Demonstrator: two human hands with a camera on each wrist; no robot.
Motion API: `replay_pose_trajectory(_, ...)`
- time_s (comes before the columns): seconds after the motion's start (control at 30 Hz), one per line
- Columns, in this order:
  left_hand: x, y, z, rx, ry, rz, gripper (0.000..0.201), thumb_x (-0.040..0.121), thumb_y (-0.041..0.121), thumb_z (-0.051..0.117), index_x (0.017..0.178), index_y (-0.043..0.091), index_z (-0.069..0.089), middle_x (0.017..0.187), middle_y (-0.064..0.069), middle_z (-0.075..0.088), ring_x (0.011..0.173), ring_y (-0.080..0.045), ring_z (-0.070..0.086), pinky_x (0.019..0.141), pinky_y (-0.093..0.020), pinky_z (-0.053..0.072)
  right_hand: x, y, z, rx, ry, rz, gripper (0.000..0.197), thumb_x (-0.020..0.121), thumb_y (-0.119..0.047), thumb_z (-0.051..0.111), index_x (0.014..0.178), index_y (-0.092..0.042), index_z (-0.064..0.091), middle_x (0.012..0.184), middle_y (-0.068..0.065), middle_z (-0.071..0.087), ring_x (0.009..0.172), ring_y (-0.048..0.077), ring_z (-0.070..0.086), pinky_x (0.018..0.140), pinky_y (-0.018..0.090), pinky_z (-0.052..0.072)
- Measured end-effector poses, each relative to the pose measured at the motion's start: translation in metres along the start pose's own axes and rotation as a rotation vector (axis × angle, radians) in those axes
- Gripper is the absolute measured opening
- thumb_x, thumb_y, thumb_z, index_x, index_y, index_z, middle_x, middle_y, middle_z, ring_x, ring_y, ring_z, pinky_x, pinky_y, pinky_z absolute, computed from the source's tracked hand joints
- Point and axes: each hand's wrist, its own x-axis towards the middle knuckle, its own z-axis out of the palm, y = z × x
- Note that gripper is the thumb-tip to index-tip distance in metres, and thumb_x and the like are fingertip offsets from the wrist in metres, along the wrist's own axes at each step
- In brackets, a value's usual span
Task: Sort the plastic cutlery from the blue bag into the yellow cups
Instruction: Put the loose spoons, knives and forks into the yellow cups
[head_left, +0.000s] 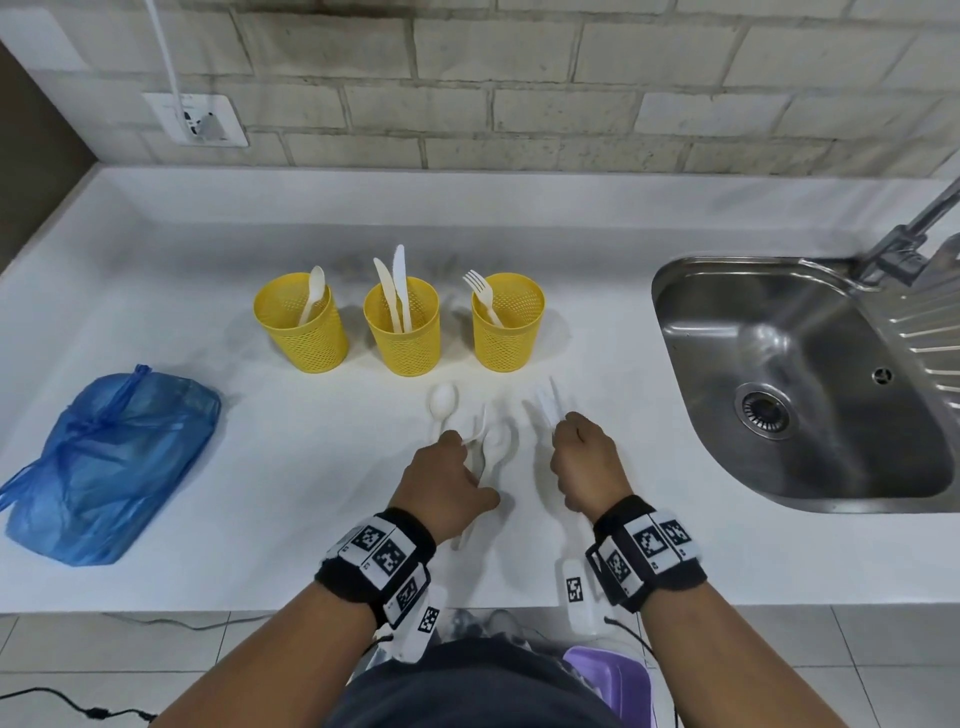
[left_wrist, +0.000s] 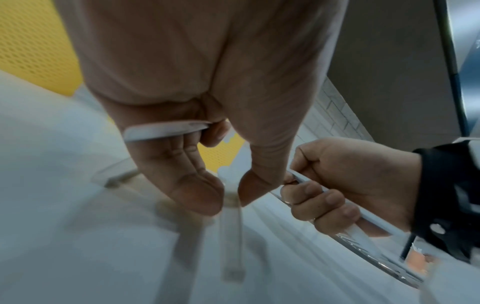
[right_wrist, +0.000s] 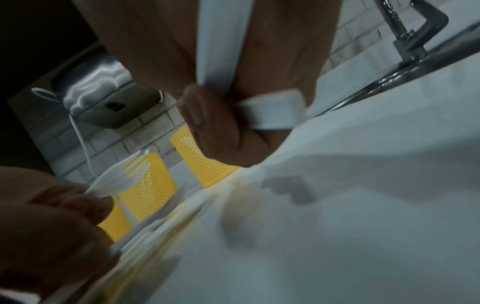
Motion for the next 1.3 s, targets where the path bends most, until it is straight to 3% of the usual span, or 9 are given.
replay_pose_trajectory(0.13,-0.002,0.009,-0.007,-0.033,0.056,0.039,0.042,0.073,0.026,0.081,0.094,0.019,0.046,0.083,0.003,0.069,0.077,-0.014,0.065,0.065,-0.025,0.047,-0.009,-0.006,0.006,0.143,-0.023,0.068,0.031,0.089,-0.041,0.055,0.074,-0.014,0.048,0.064,0.000,0.046,0.055,0.020,0.037,0.045,0.024,0.030)
replay_pose_trajectory(0.23,-0.002,0.019,-0.012,-0.076,0.133,0.084,0.040,0.072,0.022,0.080,0.085,0.019,0.043,0.077,0.002,0.069,0.071,-0.014,0.063,0.058,-0.020,0.043,-0.014,-0.010,0.010,0.188,-0.091,0.027,0.034,0.093,-0.032,0.065,0.068,-0.016,0.051,0.044,-0.012,0.040,0.041,0.012,0.036,0.042,0.022,0.028)
replay_pose_trajectory(0.33,-0.002,0.026,-0.015,-0.114,0.186,0.130,0.040,0.072,0.019,0.081,0.088,0.015,0.045,0.075,0.002,0.069,0.069,-0.012,0.062,0.055,-0.013,0.041,-0.014,-0.009,0.016,0.221,-0.131,-0.019,0.023,0.094,-0.025,0.070,0.075,-0.014,0.064,0.040,-0.015,0.044,0.035,0.003,0.038,0.043,0.020,0.030)
replay_pose_trajectory(0.43,-0.002,0.027,-0.015,-0.133,0.185,0.177,0.041,0.073,0.018,0.082,0.086,0.019,0.043,0.076,0.002,0.069,0.071,-0.015,0.065,0.061,-0.019,0.048,-0.012,-0.010,0.019,0.234,-0.124,-0.041,0.016,0.094,-0.014,0.067,0.078,-0.012,0.069,0.041,-0.014,0.045,0.033,0.005,0.037,0.040,0.018,0.029)
replay_pose_trajectory(0.67,0.005,0.007,-0.022,-0.106,0.271,0.193,0.032,0.087,0.017,0.074,0.089,0.021,0.042,0.077,0.006,0.067,0.061,-0.002,0.060,0.059,-0.010,0.039,-0.007,-0.008,0.014,0.159,-0.094,-0.093,0.028,0.096,-0.016,0.065,0.069,-0.012,0.061,0.041,-0.014,0.040,0.035,0.005,0.034,0.047,0.021,0.029)
replay_pose_trajectory(0.77,0.017,-0.011,-0.028,-0.030,0.341,0.086,0.023,0.090,0.014,0.067,0.089,0.014,0.044,0.081,0.000,0.061,0.074,-0.020,0.061,0.068,-0.028,0.043,-0.005,-0.004,0.012,0.179,-0.080,-0.080,0.033,0.096,-0.017,0.065,0.076,0.008,0.057,0.047,-0.007,0.035,0.039,0.011,0.029,0.048,0.022,0.027)
replay_pose_trajectory(0.87,0.022,-0.023,-0.027,0.085,0.258,0.004,0.034,0.089,0.028,0.074,0.100,0.009,0.047,0.102,-0.009,0.062,0.095,-0.030,0.060,0.080,-0.036,0.046,-0.007,-0.002,0.010,0.192,-0.085,-0.088,0.036,0.097,-0.015,0.064,0.084,0.017,0.053,0.055,0.005,0.029,0.043,0.015,0.024,0.044,0.023,0.023)
replay_pose_trajectory(1.07,0.028,-0.026,-0.037,0.052,0.258,-0.061,0.031,0.089,0.019,0.073,0.104,0.010,0.048,0.091,0.001,0.065,0.095,-0.028,0.066,0.086,-0.039,0.054,-0.006,-0.017,0.017,0.226,-0.115,-0.029,0.023,0.095,-0.016,0.067,0.078,-0.003,0.061,0.045,-0.009,0.034,0.037,0.011,0.029,0.041,0.019,0.026)
replay_pose_trajectory(1.3,0.018,-0.025,-0.038,-0.204,0.131,-0.066,0.044,0.083,0.014,0.081,0.083,0.016,0.037,0.089,-0.009,0.071,0.073,-0.017,0.057,0.059,-0.023,0.044,-0.014,-0.021,0.022,0.241,-0.147,-0.001,0.027,0.088,-0.009,0.057,0.071,0.004,0.040,0.068,0.011,0.033,0.053,0.020,0.023,0.048,0.024,0.018)
